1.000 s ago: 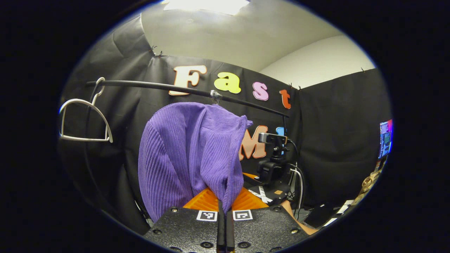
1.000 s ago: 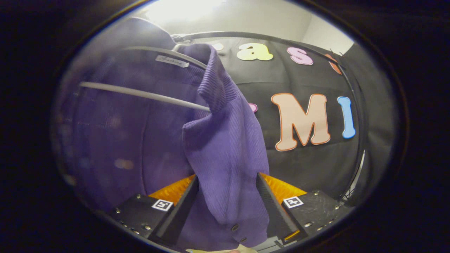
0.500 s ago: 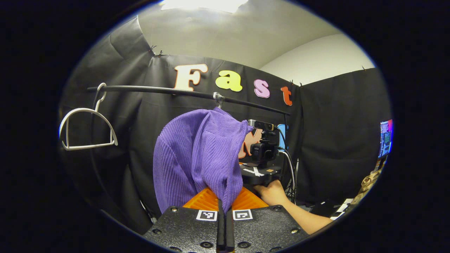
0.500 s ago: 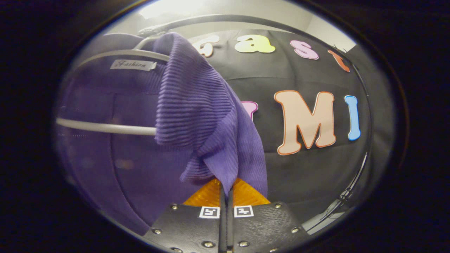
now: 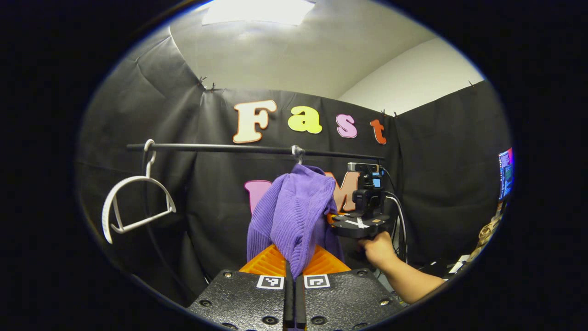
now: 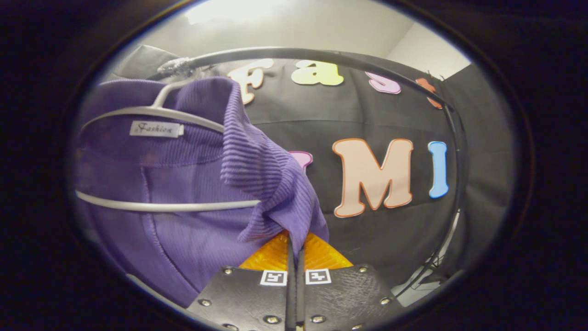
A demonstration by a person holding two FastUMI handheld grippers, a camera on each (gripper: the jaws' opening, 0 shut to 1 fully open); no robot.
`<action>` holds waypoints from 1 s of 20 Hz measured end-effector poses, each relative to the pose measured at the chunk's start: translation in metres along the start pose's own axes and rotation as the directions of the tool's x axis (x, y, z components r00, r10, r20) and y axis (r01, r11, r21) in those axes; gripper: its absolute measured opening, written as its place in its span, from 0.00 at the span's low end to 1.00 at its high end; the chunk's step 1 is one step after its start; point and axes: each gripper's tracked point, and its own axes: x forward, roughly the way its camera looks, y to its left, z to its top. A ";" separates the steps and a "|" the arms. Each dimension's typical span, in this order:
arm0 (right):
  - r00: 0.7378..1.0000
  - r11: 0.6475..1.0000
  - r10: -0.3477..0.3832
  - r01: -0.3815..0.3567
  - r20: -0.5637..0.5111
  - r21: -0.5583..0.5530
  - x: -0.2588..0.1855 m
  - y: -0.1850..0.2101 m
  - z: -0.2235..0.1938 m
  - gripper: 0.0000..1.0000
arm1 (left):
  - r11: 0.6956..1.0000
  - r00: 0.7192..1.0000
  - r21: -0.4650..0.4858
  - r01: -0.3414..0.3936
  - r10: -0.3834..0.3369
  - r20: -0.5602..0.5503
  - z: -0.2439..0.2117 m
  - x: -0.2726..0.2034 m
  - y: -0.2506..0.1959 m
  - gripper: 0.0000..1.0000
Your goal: Grasp the clothes on the hanger with both hands and then place them into the laundry hamper below.
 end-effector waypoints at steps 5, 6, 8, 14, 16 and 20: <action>0.995 0.995 0.092 -0.089 -0.047 0.054 -0.017 0.000 0.003 0.00 | 0.999 0.999 -0.007 -0.042 0.042 0.002 0.016 -0.005 0.041 0.01; 0.992 0.993 0.106 -0.102 -0.064 0.058 -0.022 -0.001 0.001 0.00 | 0.999 0.999 -0.002 -0.053 0.053 0.004 0.018 -0.006 0.049 0.02; 0.988 0.989 0.139 -0.134 -0.074 0.066 -0.035 0.001 0.002 0.00 | 0.998 0.998 0.012 -0.066 0.066 0.011 0.023 -0.007 0.061 0.02; 0.972 0.976 0.208 -0.199 -0.109 0.090 -0.061 0.001 -0.001 0.00 | 0.992 0.994 0.071 -0.101 0.097 0.049 0.038 -0.004 0.082 0.02; 0.967 0.966 0.236 -0.224 -0.093 0.126 -0.067 0.000 0.004 0.01 | 0.989 0.991 0.089 -0.122 0.116 0.073 0.046 -0.004 0.088 0.02; 0.992 0.990 0.111 -0.105 -0.060 0.092 -0.050 -0.042 0.017 0.01 | 0.985 0.987 0.100 -0.141 0.132 0.090 0.053 0.000 0.095 0.02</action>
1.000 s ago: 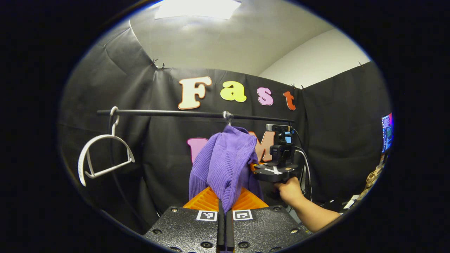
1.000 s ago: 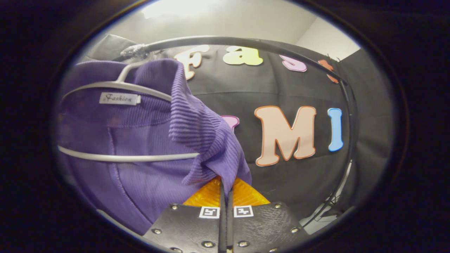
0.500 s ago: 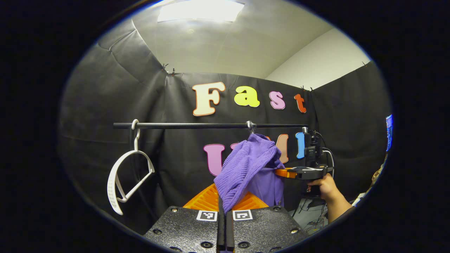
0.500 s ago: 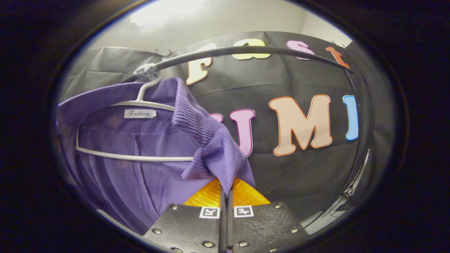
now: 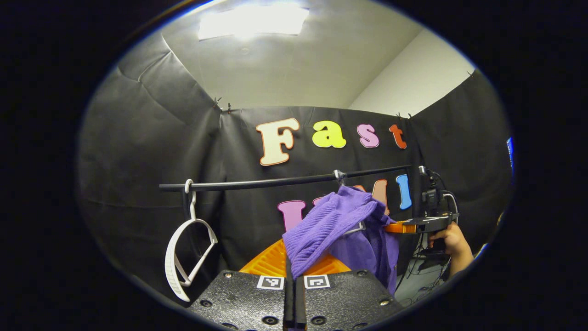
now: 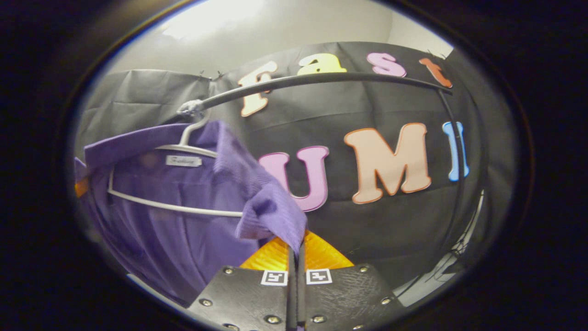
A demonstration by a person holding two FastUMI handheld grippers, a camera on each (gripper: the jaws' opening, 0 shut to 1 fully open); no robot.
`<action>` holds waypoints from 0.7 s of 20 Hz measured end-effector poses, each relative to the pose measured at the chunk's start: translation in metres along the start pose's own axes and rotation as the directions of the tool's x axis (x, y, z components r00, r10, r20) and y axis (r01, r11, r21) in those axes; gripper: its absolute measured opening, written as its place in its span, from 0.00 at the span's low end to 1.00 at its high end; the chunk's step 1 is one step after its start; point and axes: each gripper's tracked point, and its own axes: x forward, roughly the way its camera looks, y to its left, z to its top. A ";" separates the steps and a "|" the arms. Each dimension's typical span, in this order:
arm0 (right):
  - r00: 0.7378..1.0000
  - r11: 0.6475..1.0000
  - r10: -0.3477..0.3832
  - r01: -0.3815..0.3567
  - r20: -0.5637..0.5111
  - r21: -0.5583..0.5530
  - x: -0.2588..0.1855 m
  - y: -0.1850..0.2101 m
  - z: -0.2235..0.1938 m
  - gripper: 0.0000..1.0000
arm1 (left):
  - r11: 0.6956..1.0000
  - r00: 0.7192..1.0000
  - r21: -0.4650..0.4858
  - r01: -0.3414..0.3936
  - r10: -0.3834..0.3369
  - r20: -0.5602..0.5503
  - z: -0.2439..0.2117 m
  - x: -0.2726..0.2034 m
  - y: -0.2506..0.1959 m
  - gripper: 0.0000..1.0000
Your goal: Grasp the clothes on the hanger with both hands and then place them into the laundry hamper below.
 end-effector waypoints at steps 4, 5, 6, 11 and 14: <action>0.986 0.990 -0.112 0.121 0.125 -0.072 0.026 -0.023 0.027 0.05 | 1.000 1.000 -0.006 0.000 0.000 0.026 0.013 -0.002 -0.002 0.02; 0.981 0.988 -0.119 0.132 0.152 -0.080 0.037 -0.023 0.032 0.01 | 1.000 0.999 0.008 -0.005 0.005 0.036 0.018 -0.001 -0.001 0.01; 0.978 0.988 -0.120 0.135 0.171 -0.080 0.046 -0.021 0.034 0.00 | 0.999 0.999 0.030 -0.017 0.016 0.043 0.022 0.001 0.002 0.02; 0.965 0.980 -0.158 0.180 0.210 -0.088 0.080 -0.025 0.039 0.00 | 0.992 0.990 0.067 -0.108 0.101 0.098 0.048 0.016 0.024 0.01; 0.965 0.978 -0.161 0.184 0.206 -0.098 0.096 -0.026 0.045 0.01 | 0.984 0.980 0.096 -0.149 0.135 0.144 0.064 0.025 0.032 0.02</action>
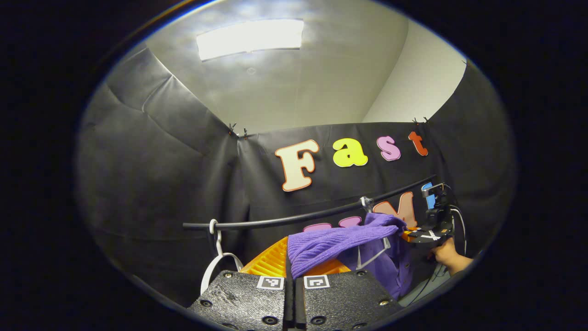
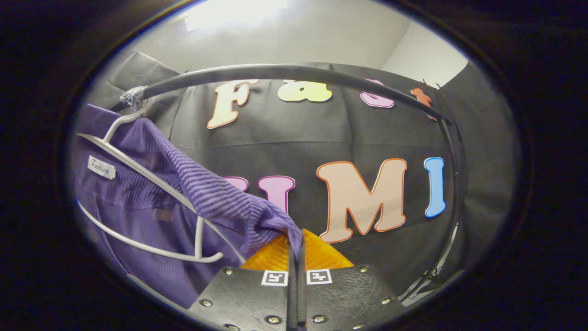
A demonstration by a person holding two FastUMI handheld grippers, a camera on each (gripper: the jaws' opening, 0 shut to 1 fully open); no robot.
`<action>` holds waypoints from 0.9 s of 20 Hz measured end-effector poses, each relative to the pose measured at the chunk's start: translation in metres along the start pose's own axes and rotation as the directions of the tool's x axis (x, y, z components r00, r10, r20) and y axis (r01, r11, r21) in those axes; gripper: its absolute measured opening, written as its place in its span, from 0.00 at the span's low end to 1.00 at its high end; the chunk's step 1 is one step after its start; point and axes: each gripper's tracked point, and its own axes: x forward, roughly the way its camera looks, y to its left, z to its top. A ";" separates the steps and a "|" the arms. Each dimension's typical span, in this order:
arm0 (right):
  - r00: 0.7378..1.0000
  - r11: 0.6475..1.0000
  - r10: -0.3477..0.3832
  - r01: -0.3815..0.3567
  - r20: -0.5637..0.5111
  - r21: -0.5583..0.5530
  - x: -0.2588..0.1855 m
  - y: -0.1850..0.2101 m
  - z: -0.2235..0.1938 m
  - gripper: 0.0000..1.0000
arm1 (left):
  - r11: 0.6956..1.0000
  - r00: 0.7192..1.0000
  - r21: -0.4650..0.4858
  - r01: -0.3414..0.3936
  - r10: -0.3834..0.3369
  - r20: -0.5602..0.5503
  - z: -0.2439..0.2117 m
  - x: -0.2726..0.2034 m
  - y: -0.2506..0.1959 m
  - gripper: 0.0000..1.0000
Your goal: Grasp the clothes on the hanger with both hands and then place them into the laundry hamper below.
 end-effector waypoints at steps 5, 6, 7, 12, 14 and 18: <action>1.000 0.999 0.025 -0.025 -0.006 0.042 0.019 0.000 0.003 0.00 | 0.999 0.999 0.009 -0.036 0.036 0.001 -0.002 0.028 0.008 0.02; 0.999 0.998 0.037 -0.036 -0.012 0.042 0.023 0.001 0.002 0.00 | 0.999 0.999 0.008 -0.044 0.044 -0.004 -0.006 0.031 0.012 0.01; 0.998 0.997 0.054 -0.053 -0.017 0.049 0.027 0.004 0.000 0.00 | 0.999 0.999 0.003 -0.050 0.051 -0.010 -0.011 0.035 0.013 0.01; 0.994 0.995 0.079 -0.073 -0.078 0.073 0.051 0.001 -0.023 0.00 | 0.998 0.996 -0.021 -0.065 0.063 -0.059 -0.043 0.049 0.011 0.01; 0.988 0.990 0.104 -0.091 -0.116 0.107 0.057 0.005 -0.042 0.00 | 0.996 0.993 -0.057 -0.073 0.067 -0.097 -0.064 0.053 0.009 0.02; 0.985 0.991 0.084 -0.067 -0.148 0.115 0.063 0.002 -0.069 0.00 | 0.991 0.984 -0.089 -0.099 0.085 -0.155 -0.101 0.058 0.005 0.02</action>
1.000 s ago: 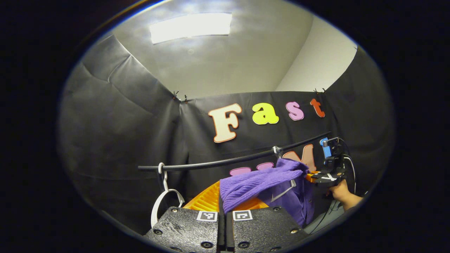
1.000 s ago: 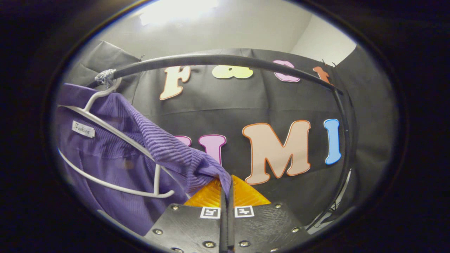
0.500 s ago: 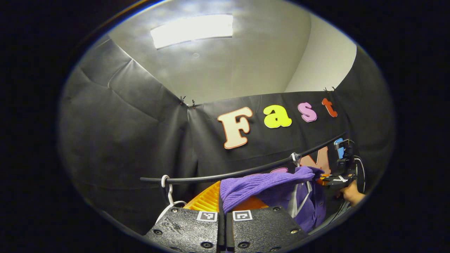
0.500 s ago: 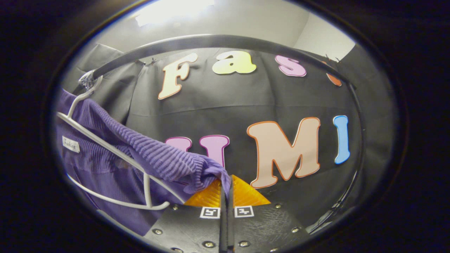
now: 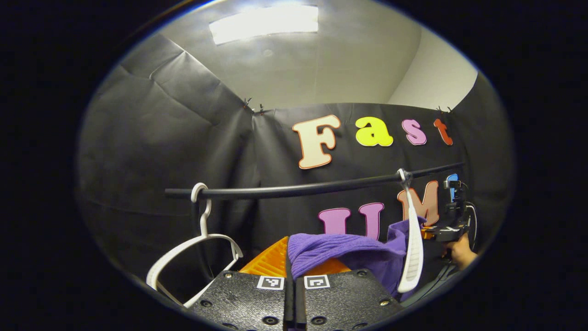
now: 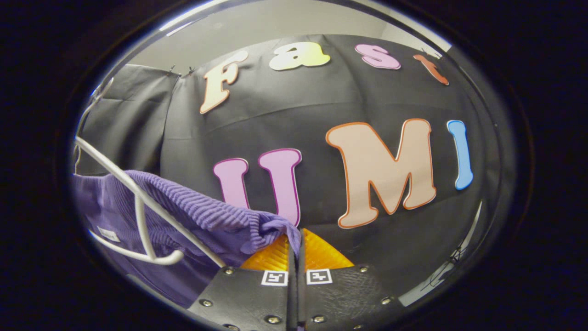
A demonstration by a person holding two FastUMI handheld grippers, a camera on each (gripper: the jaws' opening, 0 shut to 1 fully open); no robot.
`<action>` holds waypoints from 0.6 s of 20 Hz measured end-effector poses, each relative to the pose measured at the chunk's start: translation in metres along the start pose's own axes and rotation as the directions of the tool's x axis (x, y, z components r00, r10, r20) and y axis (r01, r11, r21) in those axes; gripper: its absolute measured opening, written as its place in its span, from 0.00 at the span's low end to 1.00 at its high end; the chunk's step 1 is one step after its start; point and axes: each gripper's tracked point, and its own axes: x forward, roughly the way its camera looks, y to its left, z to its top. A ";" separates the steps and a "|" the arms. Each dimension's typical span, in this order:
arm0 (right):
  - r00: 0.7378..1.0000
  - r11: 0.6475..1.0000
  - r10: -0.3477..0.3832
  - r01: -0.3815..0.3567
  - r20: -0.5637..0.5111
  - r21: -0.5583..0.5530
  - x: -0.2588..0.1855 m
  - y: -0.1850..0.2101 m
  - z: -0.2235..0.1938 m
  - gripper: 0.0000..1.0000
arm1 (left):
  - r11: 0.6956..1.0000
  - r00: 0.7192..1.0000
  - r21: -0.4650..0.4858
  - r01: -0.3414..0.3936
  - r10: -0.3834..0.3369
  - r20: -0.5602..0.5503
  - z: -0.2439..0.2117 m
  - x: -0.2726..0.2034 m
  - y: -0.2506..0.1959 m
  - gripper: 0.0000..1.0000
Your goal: Grasp the clothes on the hanger with both hands and then place them into the laundry hamper below.
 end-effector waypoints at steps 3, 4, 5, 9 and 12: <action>0.999 1.000 -0.005 0.006 -0.040 0.006 0.002 -0.004 -0.028 0.05 | 0.999 0.999 -0.033 0.001 -0.002 -0.049 -0.024 0.004 0.001 0.01; 0.999 1.000 -0.007 0.007 -0.047 0.005 0.001 -0.004 -0.034 0.01 | 0.999 0.998 -0.037 -0.008 0.006 -0.060 -0.032 0.006 0.002 0.01; 0.999 1.000 -0.006 0.006 -0.054 0.005 0.000 -0.004 -0.043 0.01 | 0.999 0.998 -0.035 -0.015 0.013 -0.065 -0.038 0.007 0.004 0.02; 0.996 1.000 -0.024 0.025 -0.089 0.007 -0.008 -0.008 -0.072 0.01 | 0.997 0.993 -0.076 -0.004 -0.005 -0.118 -0.067 -0.002 0.000 0.02; 0.993 0.999 -0.034 0.036 -0.114 0.020 -0.024 -0.008 -0.093 0.01 | 0.994 0.988 -0.106 0.001 -0.018 -0.154 -0.090 -0.008 -0.003 0.01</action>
